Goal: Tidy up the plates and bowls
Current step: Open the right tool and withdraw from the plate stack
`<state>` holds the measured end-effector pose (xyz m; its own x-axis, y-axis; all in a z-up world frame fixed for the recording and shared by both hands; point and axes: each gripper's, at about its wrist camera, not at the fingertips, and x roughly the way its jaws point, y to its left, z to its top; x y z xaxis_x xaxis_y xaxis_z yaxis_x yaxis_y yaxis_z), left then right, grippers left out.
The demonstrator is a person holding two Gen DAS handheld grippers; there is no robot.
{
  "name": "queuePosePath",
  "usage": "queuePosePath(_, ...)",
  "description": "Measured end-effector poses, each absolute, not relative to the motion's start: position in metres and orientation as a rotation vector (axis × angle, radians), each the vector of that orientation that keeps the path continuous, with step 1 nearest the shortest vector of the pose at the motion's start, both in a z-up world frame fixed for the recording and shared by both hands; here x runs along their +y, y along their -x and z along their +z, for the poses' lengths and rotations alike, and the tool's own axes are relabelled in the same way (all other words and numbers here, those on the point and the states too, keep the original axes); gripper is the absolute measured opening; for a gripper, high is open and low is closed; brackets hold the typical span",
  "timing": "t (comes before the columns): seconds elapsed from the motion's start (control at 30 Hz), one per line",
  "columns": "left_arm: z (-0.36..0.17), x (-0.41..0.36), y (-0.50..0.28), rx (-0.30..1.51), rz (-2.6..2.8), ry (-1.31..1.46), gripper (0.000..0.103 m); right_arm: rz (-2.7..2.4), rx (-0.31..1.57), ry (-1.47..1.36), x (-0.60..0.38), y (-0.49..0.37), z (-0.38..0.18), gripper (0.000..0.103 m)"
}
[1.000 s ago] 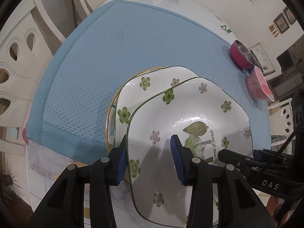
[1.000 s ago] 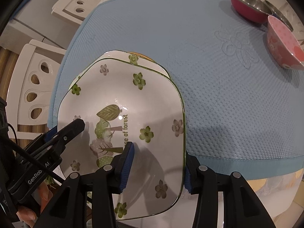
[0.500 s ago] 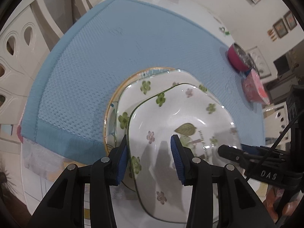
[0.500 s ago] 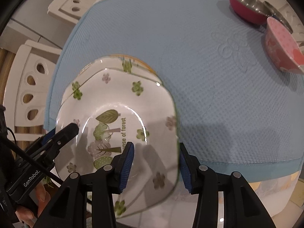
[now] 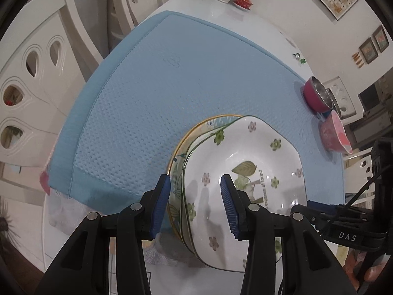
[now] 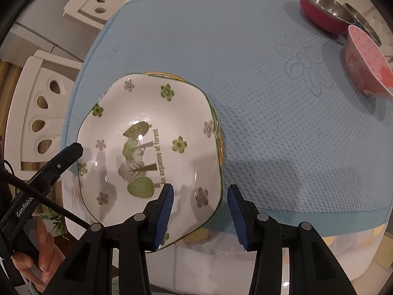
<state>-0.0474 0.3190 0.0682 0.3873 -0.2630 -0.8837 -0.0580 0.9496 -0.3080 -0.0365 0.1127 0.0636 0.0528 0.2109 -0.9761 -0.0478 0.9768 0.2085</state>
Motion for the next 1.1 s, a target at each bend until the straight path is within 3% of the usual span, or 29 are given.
queuePosePath(0.77,0.063,0.325,0.043,1.187,-0.123,0.325,0.040,0.214,1.565,-0.095,0.135,0.052,0.041,0.047)
queuePosePath(1.1,0.092,0.295,0.024,1.127,-0.196,0.301,0.040,0.154,1.437,-0.256,0.069,0.055,0.080,0.047)
